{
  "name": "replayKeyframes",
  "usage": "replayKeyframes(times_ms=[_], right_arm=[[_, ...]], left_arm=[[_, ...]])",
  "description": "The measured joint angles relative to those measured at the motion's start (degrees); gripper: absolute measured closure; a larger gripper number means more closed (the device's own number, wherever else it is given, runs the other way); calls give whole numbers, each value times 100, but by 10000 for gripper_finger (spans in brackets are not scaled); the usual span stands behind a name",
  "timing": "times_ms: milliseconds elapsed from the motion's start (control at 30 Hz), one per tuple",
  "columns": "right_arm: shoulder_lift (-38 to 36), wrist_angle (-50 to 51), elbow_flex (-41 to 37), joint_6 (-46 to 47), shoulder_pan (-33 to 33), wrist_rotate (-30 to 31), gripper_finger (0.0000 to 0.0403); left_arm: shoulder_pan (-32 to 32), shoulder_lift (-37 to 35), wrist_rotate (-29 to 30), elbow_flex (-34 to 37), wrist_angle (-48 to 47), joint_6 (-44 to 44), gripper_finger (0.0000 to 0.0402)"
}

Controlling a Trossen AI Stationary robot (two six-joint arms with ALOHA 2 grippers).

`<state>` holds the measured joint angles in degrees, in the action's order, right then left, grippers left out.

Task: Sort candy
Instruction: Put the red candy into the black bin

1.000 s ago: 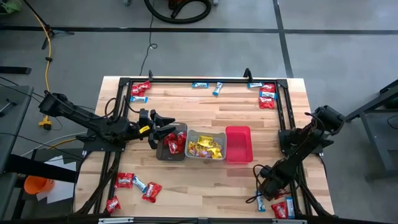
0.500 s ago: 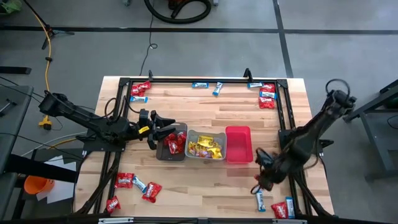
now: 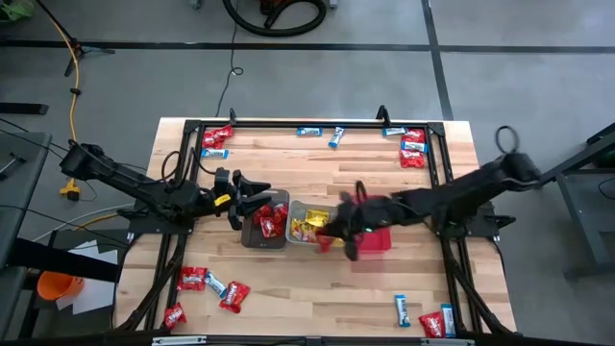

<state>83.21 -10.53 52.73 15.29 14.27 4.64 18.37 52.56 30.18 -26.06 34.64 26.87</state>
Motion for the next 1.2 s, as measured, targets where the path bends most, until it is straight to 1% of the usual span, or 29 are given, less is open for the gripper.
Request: replayKeyframes(times_ms=[67, 167, 367, 467, 600, 700, 833, 933, 1000, 1067, 1133, 1200], right_arm=[[462, -752, 158, -241, -227, -308, 398], [1091, -1197, 635, -422, -429, -486, 398], [2344, -1083, 1835, -937, -583, -501, 398], [2816, -1049, 2336, -972, -646, -518, 398], [3237, -637, 2868, -925, -720, -514, 398], [3346, -300, 3109, -931, -754, -514, 398], [3347, -125, 3167, -818, -791, -513, 390], [3347, -124, 3167, -527, -824, -519, 350], [3347, -107, 3167, -382, -831, -488, 308], [3347, -68, 3169, -397, -831, -304, 260], [3347, -65, 3169, -555, -829, -109, 214], [3333, -113, 3167, -723, -829, -68, 177]], left_arm=[[0, -2, 19, 0, 2, -2, 183], [-1, -7, 51, 0, 28, -4, 183], [-4, -7, 261, -2, 327, -151, 183], [-2, -7, 284, -2, 507, -339, 183], [-2, -9, 288, -2, 562, -348, 183], [-2, -11, 288, -2, 581, -348, 183], [-2, -11, 288, -2, 584, -357, 183], [-2, -11, 288, -2, 601, -366, 183], [-2, -11, 288, -2, 601, -409, 183], [-2, -11, 288, -2, 601, -409, 183], [-2, -11, 288, -2, 599, -413, 183], [-2, -11, 288, -2, 601, -413, 183]])
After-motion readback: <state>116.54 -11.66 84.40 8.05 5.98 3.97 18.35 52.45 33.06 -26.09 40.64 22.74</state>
